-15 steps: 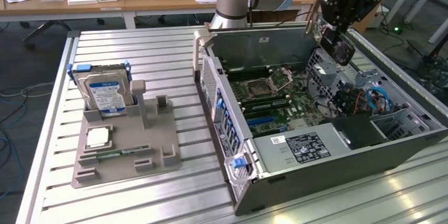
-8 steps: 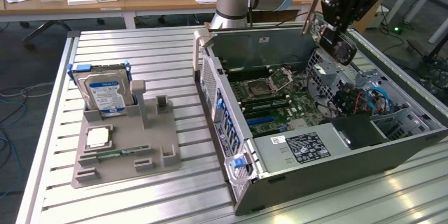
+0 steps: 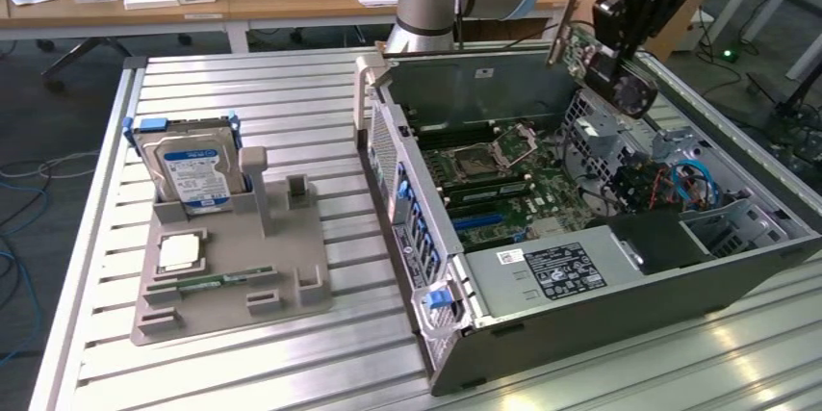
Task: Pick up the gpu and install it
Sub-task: 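Insert the gpu into the slot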
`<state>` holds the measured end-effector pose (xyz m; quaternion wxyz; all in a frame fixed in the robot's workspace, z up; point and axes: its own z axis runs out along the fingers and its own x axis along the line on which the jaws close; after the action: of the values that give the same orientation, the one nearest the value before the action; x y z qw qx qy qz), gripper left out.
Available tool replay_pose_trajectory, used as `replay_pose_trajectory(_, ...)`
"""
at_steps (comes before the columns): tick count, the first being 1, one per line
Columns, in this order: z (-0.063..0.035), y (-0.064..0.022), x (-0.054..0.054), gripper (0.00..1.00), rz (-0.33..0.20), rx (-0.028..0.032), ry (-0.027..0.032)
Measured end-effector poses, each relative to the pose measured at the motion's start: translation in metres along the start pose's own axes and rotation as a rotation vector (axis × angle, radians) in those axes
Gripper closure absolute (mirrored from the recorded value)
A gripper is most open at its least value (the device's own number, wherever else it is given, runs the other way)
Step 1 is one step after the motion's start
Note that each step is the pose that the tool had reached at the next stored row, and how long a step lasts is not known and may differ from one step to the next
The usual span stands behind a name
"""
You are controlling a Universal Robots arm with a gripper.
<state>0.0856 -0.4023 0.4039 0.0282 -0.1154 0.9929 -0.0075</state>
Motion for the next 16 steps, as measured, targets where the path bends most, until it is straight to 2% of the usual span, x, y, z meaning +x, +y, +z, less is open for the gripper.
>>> replay_pose_trajectory(16,0.0035,0.0001,0.0002,0.74,-0.284,-0.0155,-0.0061)
